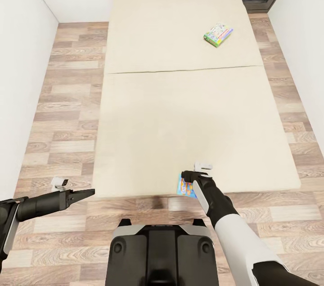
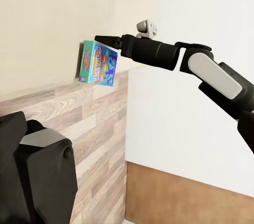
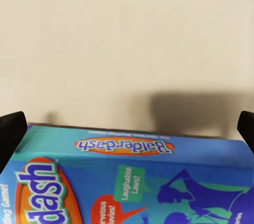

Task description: Put all the toys in the child's room - the three board games (two on the bed and one on the table), the two jigsaw puzzles on the table, and the tennis ball on the table - inside the toy box on the table in the child's room.

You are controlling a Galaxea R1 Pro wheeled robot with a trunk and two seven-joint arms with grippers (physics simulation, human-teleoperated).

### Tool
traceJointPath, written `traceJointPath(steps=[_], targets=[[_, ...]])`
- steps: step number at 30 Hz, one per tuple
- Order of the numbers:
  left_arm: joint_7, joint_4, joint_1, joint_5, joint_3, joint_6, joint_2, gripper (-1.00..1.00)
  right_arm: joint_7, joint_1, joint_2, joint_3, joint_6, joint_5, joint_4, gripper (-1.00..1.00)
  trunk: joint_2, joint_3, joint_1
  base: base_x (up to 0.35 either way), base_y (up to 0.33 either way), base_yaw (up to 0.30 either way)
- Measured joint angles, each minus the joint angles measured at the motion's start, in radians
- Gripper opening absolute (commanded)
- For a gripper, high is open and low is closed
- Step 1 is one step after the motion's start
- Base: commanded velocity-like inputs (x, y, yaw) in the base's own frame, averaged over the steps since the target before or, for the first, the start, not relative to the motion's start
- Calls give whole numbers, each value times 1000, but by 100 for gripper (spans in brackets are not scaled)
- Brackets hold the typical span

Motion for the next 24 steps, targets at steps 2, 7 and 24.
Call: traceJointPath(steps=[2, 7, 24], targets=[[0, 0, 0, 0, 0, 0, 0, 100, 0, 0, 0, 0, 0, 0, 0, 100, 0, 0, 0, -56, 0, 0], [0, 0, 0, 0, 0, 0, 0, 100, 0, 0, 0, 0, 0, 0, 1, 100, 0, 0, 0, -46, 0, 0], [0, 0, 0, 0, 0, 0, 0, 100, 0, 0, 0, -1, -1, 1, 1, 100, 0, 0, 0, -3, 0, 0]])
